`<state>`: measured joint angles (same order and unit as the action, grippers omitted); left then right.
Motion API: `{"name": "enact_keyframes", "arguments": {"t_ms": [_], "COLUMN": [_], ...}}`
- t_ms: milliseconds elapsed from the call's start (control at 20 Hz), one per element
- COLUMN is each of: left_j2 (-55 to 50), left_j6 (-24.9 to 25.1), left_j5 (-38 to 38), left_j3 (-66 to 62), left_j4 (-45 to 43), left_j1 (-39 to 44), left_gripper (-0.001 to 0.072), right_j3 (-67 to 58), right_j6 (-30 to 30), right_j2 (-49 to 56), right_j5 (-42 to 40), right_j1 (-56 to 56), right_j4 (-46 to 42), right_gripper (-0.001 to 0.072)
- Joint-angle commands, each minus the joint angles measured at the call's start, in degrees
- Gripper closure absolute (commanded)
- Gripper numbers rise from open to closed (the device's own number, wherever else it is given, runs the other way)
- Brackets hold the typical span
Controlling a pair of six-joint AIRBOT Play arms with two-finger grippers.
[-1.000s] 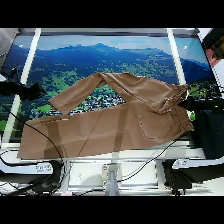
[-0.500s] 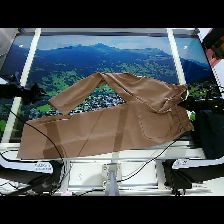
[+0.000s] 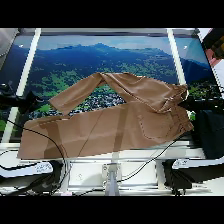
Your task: Fold the clothes and pants, and hang the long-sleeved shirts on hangers.
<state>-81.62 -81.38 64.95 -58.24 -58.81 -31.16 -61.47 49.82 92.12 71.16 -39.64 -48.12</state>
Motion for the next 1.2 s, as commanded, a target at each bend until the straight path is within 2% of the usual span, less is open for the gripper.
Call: {"name": "enact_keyframes", "arguments": {"t_ms": [0,300,500,550,650,950,1050,1100,1150], "left_j2": [0.76,-2.86,-5.11,-5.05,-5.07,-4.96,-4.76,-4.76,-4.76], "left_j6": [0.83,0.59,-0.22,-1.01,-1.11,-1.07,-1.07,-0.98,-0.9], "left_j5": [-4.57,-6.05,-11.98,-13.51,-15.1,-14.62,-14.29,-14.16,-14.03], "left_j3": [5.68,6.69,6.69,6.69,6.67,6.64,6.64,6.64,6.64], "left_j4": [1.88,1.88,1.84,1.88,1.84,1.86,1.84,1.84,1.84], "left_j1": [0.92,5.35,6.19,6.16,6.19,6.29,6.29,6.29,6.29], "left_gripper": [0.0343,0.0348,0.0352,0.0376,0.0493,0.0493,0.0473,0.0444,0.035], "right_j3": [-0.07,-0.07,-0.07,-0.07,-0.07,-0.07,-0.07,-0.07,-0.07], "right_j6": [0.02,0.02,0.02,0.02,0.02,0.02,0.02,0.02,0.02], "right_j2": [0.02,0.02,0.02,0.02,0.02,0.02,0.02,0.02,0.02], "right_j5": [-0.02,-0.24,-0.2,-0.22,-0.22,-0.17,-0.22,-0.22,-0.2], "right_j1": [0.04,0.04,0.04,0.04,0.04,0.04,0.04,0.04,0.04], "right_j4": [-0.04,-0.09,-0.09,-0.09,-0.09,-0.09,-0.09,-0.09,-0.09], "right_gripper": [0.0674,0.0674,0.0674,0.0674,0.0674,0.0674,0.0674,0.0674,0.0674]}}
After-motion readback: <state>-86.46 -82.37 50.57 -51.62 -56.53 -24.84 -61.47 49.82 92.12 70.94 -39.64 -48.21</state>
